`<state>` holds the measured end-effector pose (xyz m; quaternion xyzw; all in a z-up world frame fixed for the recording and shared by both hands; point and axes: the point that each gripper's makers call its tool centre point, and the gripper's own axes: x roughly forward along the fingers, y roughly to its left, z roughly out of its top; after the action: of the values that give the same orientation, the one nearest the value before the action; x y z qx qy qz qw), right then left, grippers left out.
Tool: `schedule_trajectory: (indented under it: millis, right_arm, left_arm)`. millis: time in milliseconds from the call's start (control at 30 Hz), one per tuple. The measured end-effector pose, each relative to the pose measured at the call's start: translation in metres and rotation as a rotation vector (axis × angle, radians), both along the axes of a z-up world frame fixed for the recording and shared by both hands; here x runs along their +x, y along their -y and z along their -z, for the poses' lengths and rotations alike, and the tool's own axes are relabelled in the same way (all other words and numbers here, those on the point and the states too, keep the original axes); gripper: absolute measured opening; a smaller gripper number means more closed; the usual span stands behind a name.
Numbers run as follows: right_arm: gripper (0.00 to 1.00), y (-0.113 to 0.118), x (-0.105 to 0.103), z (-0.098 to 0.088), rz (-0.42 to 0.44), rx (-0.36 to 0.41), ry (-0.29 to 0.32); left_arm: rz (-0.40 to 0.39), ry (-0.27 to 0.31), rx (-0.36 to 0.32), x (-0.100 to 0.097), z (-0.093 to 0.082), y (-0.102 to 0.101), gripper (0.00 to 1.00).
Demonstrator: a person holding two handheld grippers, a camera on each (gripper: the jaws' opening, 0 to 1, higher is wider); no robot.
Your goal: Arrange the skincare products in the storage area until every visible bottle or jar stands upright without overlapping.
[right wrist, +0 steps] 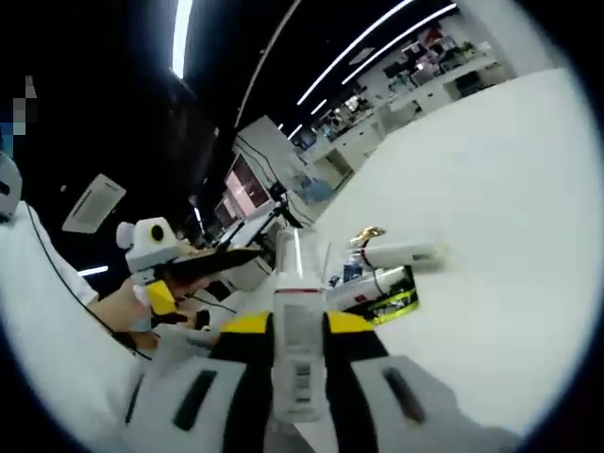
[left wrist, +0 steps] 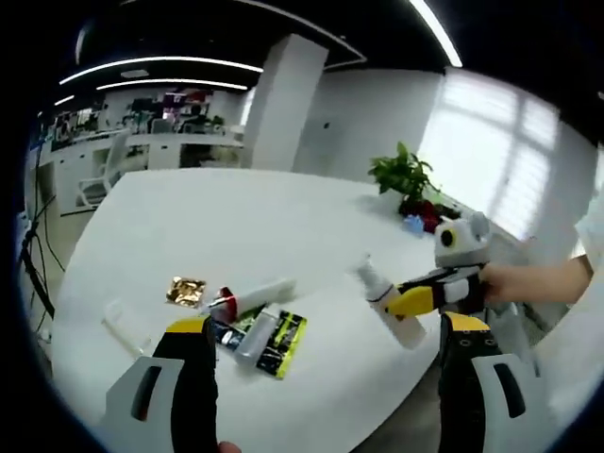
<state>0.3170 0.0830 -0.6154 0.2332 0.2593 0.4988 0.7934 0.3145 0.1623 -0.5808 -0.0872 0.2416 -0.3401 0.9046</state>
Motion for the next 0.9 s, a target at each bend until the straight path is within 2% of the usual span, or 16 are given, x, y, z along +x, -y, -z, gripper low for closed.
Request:
schedule_trajectory:
  millis: [100,267,400,600,733,900]
  right_arm:
    - [0.19,-0.004,-0.005,-0.016,-0.008,0.070,0.026]
    - [0.19,-0.009,-0.016,-0.036,-0.043,0.136,0.060]
    - [0.19,-0.011,-0.025,-0.048,-0.067,0.171,0.081]
    - [0.19,-0.011,-0.032,-0.064,-0.077,0.238,0.099]
    - [0.19,-0.013,-0.039,-0.073,-0.103,0.268,0.115]
    - [0.19,-0.014,-0.049,-0.082,-0.152,0.304,0.132]
  left_arm:
    - [0.038,-0.002,-0.047,-0.004,-0.008,0.011,0.92]
    - [0.077,-0.002,-0.122,-0.006,-0.023,0.026,0.90]
    - [0.108,0.007,-0.148,-0.006,-0.034,0.034,0.86]
    - [0.175,0.018,-0.187,-0.010,-0.049,0.047,0.77]
    - [0.225,0.003,-0.236,-0.016,-0.057,0.058,0.70]
    - [0.345,-0.017,-0.297,-0.032,-0.066,0.076,0.57]
